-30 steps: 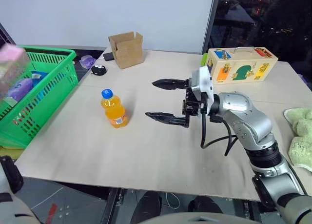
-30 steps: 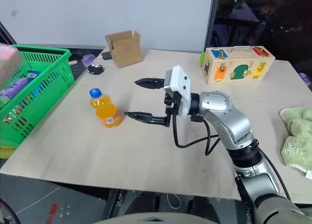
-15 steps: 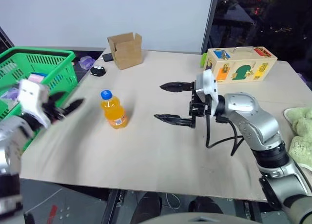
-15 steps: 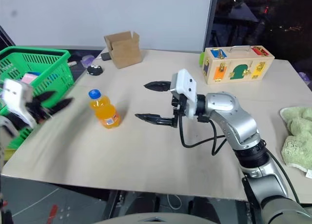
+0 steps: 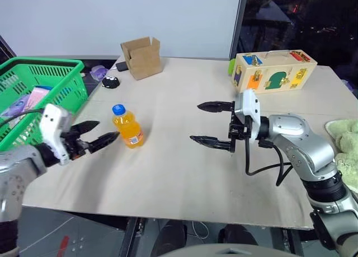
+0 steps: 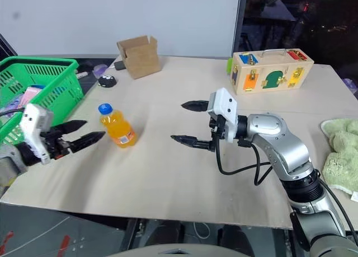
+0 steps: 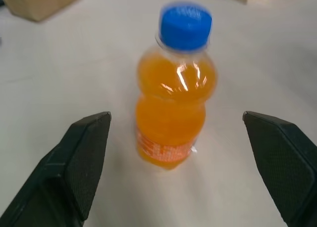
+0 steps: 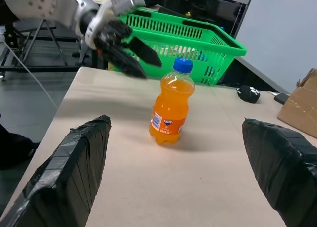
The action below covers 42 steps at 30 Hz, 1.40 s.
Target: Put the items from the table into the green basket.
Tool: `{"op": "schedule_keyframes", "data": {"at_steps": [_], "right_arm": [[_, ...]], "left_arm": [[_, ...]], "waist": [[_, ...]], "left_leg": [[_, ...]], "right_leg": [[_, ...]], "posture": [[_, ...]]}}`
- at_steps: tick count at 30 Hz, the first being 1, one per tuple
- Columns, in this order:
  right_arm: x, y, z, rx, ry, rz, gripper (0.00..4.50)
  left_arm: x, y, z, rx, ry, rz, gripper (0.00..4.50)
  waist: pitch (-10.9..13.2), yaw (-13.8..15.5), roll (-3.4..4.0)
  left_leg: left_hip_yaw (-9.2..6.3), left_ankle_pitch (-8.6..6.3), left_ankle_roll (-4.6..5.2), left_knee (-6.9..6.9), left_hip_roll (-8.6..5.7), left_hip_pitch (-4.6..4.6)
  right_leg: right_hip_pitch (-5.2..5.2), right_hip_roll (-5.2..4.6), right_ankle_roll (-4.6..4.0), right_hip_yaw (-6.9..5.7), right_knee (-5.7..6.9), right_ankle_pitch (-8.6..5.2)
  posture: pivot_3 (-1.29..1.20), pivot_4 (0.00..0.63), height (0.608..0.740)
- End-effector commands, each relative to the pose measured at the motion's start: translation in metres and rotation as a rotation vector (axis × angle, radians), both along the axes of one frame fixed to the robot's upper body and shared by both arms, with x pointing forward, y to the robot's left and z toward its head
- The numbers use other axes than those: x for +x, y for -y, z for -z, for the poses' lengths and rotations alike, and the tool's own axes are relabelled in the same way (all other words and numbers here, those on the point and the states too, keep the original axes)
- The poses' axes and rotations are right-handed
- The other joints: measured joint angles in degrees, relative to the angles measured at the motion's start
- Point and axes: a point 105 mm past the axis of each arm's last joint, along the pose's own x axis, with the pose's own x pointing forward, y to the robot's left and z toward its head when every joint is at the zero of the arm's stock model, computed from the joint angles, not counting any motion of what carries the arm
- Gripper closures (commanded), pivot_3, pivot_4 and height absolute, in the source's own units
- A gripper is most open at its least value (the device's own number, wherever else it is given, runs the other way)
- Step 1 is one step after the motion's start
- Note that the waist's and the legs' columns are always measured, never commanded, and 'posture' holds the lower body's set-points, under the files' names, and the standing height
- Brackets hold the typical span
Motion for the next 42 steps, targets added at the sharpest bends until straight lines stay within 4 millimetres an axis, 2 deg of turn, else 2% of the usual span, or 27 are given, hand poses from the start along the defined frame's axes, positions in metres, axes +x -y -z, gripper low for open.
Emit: {"op": "schedule_keyframes", "data": {"at_steps": [1,10,13,18,23,29,30,32,33,35,36,37,39,42], "right_arm": [[-0.002,0.002,-0.013,0.016,0.053,0.005,0.00],[-0.005,0.002,-0.013,0.007,0.057,0.005,0.00],[-0.006,0.005,-0.011,-0.019,0.061,0.004,0.00],[-0.006,0.010,-0.007,-0.047,0.053,0.018,0.00],[-0.005,0.011,-0.002,-0.064,0.042,0.025,0.00],[-0.006,0.004,-0.006,-0.042,0.041,-0.006,0.00],[-0.006,0.003,-0.008,-0.031,0.043,-0.011,0.00],[-0.003,-0.005,-0.018,0.021,0.073,-0.008,0.00],[0.002,-0.012,-0.029,0.083,0.094,0.010,0.00],[0.007,-0.019,-0.041,0.153,0.111,0.031,0.00],[0.003,-0.027,-0.047,0.178,0.115,-0.001,0.00],[-0.001,-0.034,-0.051,0.191,0.119,-0.032,0.00],[-0.007,-0.044,-0.057,0.212,0.129,-0.083,0.00],[-0.010,-0.051,-0.062,0.240,0.133,-0.126,0.00]], "left_arm": [[0.011,0.009,-0.002,0.035,0.029,0.006,0.07],[0.044,0.011,0.024,0.139,0.009,-0.061,0.07],[0.049,0.022,0.026,0.106,0.026,-0.021,0.07],[0.045,0.028,0.028,0.098,0.027,0.021,1.53],[0.041,0.031,0.014,0.070,0.073,0.037,1.53],[0.046,0.019,-0.032,-0.030,0.202,-0.047,1.53],[0.047,0.014,-0.043,-0.044,0.236,-0.075,1.53],[0.056,-0.012,-0.081,-0.080,0.380,-0.225,1.53],[0.059,-0.036,-0.105,-0.070,0.478,-0.355,1.53],[0.060,-0.061,-0.127,-0.057,0.574,-0.491,1.53],[0.055,-0.087,-0.144,0.010,0.642,-0.622,1.53],[0.050,-0.104,-0.157,0.049,0.690,-0.707,1.53],[0.041,-0.135,-0.171,0.163,0.741,-0.847,1.53],[0.039,-0.158,-0.170,0.267,0.733,-0.912,1.53]], "waist": [[-0.01,-0.09,-0.01],[0.04,-0.21,0.07],[0.04,-0.29,0.06],[0.04,-0.65,0.07],[0.04,-1.07,0.06],[0.12,-1.46,-0.06],[0.12,-1.48,-0.06],[0.24,-1.46,-0.18],[0.25,-1.48,-0.26],[0.25,-1.65,-0.26],[0.24,-1.68,-0.26],[0.24,-1.66,-0.25],[0.24,-1.61,-0.25],[0.23,-1.03,-0.26]], "left_leg": [[0.00,0.00,0.00,0.01,0.00,0.00],[0.00,0.00,0.00,-0.02,0.01,-0.02],[0.00,0.00,0.00,-0.01,0.00,-0.04],[0.00,0.00,0.00,0.00,0.00,-0.05],[-0.01,0.00,0.00,0.00,-0.02,-0.08],[-0.09,0.00,0.00,0.01,-0.02,-0.10],[-0.12,0.00,0.00,0.01,-0.02,-0.10],[-0.13,0.00,0.00,0.01,-0.02,-0.10],[-0.21,0.01,0.00,0.01,0.01,-0.12],[-0.29,0.02,-0.01,0.03,0.07,-0.10],[-0.29,0.02,-0.01,0.02,0.07,-0.07],[-0.27,0.02,-0.02,0.01,0.07,-0.06],[-0.27,0.01,-0.02,-0.17,0.04,-0.05],[-0.28,0.01,-0.02,-0.39,-0.08,-0.04]], "right_leg": [[0.00,0.00,0.00,0.00,0.00,0.00],[-0.02,0.03,0.04,0.01,-0.01,0.03],[-0.03,0.03,0.05,0.01,-0.01,0.03],[-0.04,0.02,0.04,0.01,-0.01,0.03],[-0.03,-0.01,0.05,0.01,-0.04,0.03],[-0.04,0.00,0.05,-0.04,-0.01,0.03],[-0.04,0.01,0.05,-0.05,-0.01,0.03],[-0.04,0.01,0.06,-0.07,0.01,0.03],[-0.05,0.06,0.06,-0.14,0.02,0.04],[-0.06,0.17,0.07,-0.18,0.04,0.06],[-0.05,0.17,0.06,-0.16,0.05,0.07],[-0.05,0.16,0.06,-0.15,0.04,0.06],[-0.10,0.13,0.05,-0.15,0.01,0.08],[-0.12,0.04,0.04,-0.15,-0.03,0.06]], "posture": [[0.12,0.000,0.740],[0.09,0.000,0.740],[0.08,0.000,0.740],[0.08,0.000,0.740],[0.09,0.000,0.740],[0.12,0.000,0.740],[0.12,0.000,0.740],[0.12,0.000,0.740],[0.16,0.000,0.740],[0.16,0.000,0.740],[0.17,0.000,0.740],[0.17,0.000,0.740],[0.18,0.000,0.740],[0.18,0.000,0.740]]}}
